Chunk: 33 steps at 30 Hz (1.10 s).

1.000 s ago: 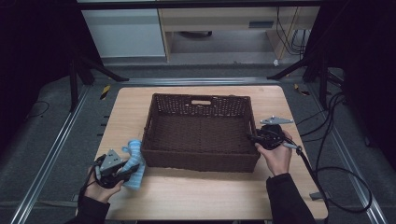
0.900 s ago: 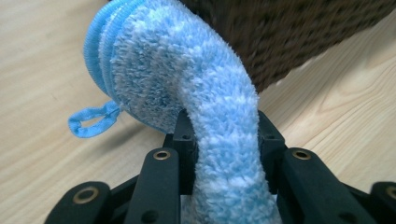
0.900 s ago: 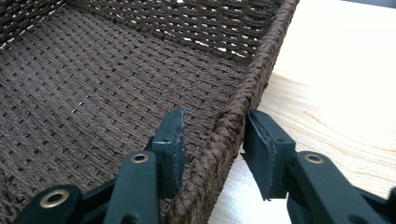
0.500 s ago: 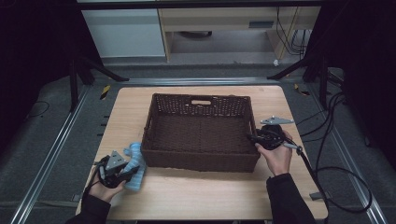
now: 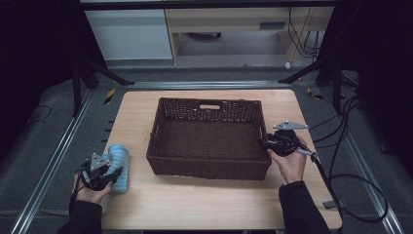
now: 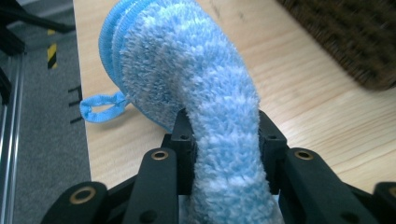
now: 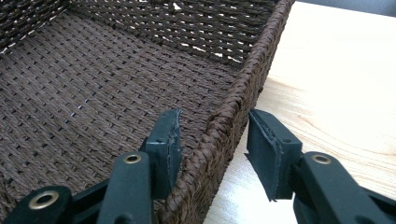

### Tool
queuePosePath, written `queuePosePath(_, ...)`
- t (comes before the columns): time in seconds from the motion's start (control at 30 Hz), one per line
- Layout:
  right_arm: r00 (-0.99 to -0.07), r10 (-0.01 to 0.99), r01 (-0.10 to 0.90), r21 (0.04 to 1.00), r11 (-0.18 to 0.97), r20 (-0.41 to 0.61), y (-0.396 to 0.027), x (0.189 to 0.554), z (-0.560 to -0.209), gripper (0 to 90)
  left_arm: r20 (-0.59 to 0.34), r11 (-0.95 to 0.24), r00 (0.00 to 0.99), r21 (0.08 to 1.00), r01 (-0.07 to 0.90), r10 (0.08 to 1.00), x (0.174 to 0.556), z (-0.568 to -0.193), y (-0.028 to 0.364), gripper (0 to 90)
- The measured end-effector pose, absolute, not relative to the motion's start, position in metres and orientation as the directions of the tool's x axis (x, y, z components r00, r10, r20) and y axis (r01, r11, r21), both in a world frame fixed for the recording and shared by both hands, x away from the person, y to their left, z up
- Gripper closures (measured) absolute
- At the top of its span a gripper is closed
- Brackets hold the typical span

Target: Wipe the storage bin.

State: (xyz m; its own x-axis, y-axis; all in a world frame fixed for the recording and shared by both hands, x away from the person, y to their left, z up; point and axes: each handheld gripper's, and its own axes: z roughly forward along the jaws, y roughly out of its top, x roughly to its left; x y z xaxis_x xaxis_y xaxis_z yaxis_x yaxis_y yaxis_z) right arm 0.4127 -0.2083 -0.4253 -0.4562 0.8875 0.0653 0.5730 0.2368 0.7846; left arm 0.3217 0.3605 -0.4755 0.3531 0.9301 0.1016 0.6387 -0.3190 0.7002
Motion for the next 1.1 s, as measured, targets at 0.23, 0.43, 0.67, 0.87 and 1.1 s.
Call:
queuePosePath(0.23,-0.456,0.887,0.570,0.789,0.227,0.073,-0.209,0.412,-0.424,54.1,0.103,-0.313,0.351,0.720,0.619,0.931,0.321,-0.470,0.358,55.4)
queuePosePath(0.43,-0.458,0.886,0.565,0.794,0.226,0.073,-0.211,0.412,-0.422,53.8,0.086,-0.285,0.347,0.767,0.575,0.934,0.318,-0.452,0.357,47.6)
queuePosePath(0.67,-0.457,0.887,0.562,0.796,0.225,0.072,-0.211,0.412,-0.420,53.7,0.087,-0.283,0.361,0.796,0.536,0.929,0.323,-0.430,0.352,46.9)
queuePosePath(0.87,-0.453,0.889,0.557,0.801,0.219,0.071,-0.213,0.411,-0.418,53.8,0.072,-0.266,0.357,0.803,0.534,0.931,0.326,-0.427,0.353,47.0)
queuePosePath(1.1,-0.461,0.885,0.546,0.807,0.225,0.065,-0.212,0.410,-0.416,56.0,0.070,-0.286,0.411,0.822,0.492,0.909,0.339,-0.409,0.335,46.7)
